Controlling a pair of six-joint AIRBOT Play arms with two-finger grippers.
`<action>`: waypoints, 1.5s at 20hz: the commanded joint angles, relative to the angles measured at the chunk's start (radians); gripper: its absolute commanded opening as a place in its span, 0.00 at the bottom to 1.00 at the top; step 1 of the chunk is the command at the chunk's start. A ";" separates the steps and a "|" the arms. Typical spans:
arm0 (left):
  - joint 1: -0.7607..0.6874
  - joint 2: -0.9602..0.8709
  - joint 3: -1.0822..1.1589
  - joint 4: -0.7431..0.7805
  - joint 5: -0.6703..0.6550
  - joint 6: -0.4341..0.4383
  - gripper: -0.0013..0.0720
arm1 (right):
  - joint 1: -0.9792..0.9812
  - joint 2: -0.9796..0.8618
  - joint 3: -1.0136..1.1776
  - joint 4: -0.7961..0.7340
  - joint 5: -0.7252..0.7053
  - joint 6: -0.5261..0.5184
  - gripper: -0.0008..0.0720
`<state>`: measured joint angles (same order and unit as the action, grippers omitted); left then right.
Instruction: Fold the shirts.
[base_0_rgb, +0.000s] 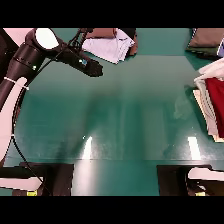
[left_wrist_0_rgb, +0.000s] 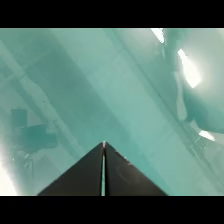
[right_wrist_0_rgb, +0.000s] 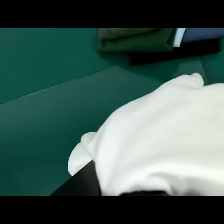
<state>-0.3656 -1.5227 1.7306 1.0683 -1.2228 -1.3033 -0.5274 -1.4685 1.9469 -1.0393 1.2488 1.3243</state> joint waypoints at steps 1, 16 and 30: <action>0.000 0.000 0.000 0.003 0.000 0.002 0.05 | -0.079 0.113 -0.092 -0.011 0.047 -0.016 0.03; 0.000 0.000 0.000 0.006 0.000 0.003 0.05 | -0.425 0.459 -0.797 -0.317 0.147 0.000 0.80; 0.000 0.000 0.000 0.001 0.012 0.002 0.05 | 0.488 0.458 -0.706 -0.087 -0.045 -0.001 0.04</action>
<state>-0.3656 -1.5227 1.7306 1.0714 -1.2118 -1.3006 -0.1982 -1.0111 1.2385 -1.1336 1.2556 1.3235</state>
